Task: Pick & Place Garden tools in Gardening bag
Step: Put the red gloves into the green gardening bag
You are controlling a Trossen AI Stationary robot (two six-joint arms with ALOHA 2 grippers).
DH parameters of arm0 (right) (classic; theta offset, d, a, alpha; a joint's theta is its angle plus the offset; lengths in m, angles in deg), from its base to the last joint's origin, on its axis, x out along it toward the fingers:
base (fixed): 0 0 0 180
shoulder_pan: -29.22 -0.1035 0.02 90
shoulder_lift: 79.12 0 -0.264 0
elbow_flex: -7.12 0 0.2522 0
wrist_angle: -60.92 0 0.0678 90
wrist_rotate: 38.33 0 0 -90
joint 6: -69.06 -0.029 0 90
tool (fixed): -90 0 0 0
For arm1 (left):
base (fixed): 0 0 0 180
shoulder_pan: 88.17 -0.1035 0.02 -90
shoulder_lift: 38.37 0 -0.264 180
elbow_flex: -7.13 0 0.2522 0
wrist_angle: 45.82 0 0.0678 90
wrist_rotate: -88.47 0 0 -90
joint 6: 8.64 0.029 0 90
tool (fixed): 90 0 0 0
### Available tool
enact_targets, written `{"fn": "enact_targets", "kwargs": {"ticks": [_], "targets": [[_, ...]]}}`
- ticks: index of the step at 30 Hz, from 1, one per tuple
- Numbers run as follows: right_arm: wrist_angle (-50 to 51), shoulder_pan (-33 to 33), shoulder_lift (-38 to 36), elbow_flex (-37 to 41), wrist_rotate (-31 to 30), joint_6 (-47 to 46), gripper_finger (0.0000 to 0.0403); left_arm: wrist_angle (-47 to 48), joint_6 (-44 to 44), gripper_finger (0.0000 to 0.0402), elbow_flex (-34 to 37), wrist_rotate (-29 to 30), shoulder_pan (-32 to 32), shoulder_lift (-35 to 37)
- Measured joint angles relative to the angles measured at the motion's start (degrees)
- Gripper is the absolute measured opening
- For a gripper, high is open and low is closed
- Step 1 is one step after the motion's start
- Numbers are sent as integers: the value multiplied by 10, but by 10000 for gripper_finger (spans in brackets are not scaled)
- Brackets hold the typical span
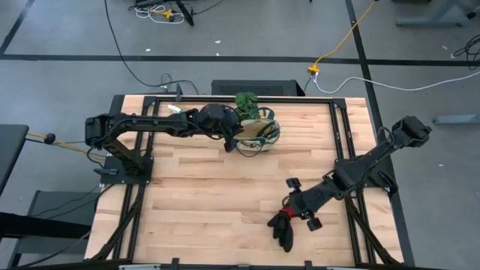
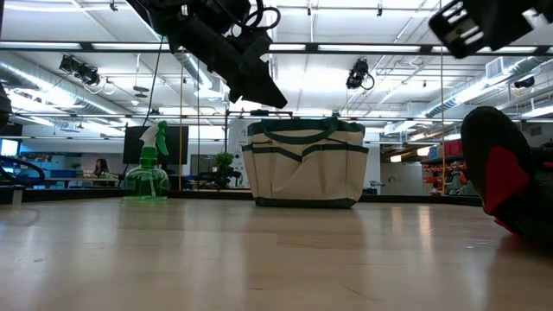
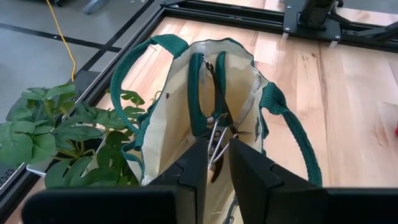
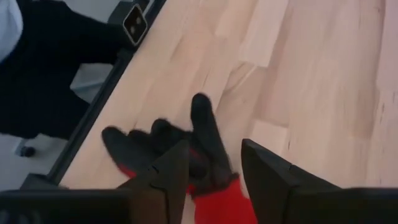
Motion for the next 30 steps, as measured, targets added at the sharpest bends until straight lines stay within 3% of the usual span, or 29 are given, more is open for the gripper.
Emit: {"fn": "enact_targets", "kwargs": {"ticks": [12, 30], "targets": [[57, -42, 6, -8, -22, -16, 212, 0, 0, 71, 0, 0, 0, 0], [83, -50, 86, -8, -37, 49, 216, 0, -5, 71, 0, 5, 0, 0]]}}
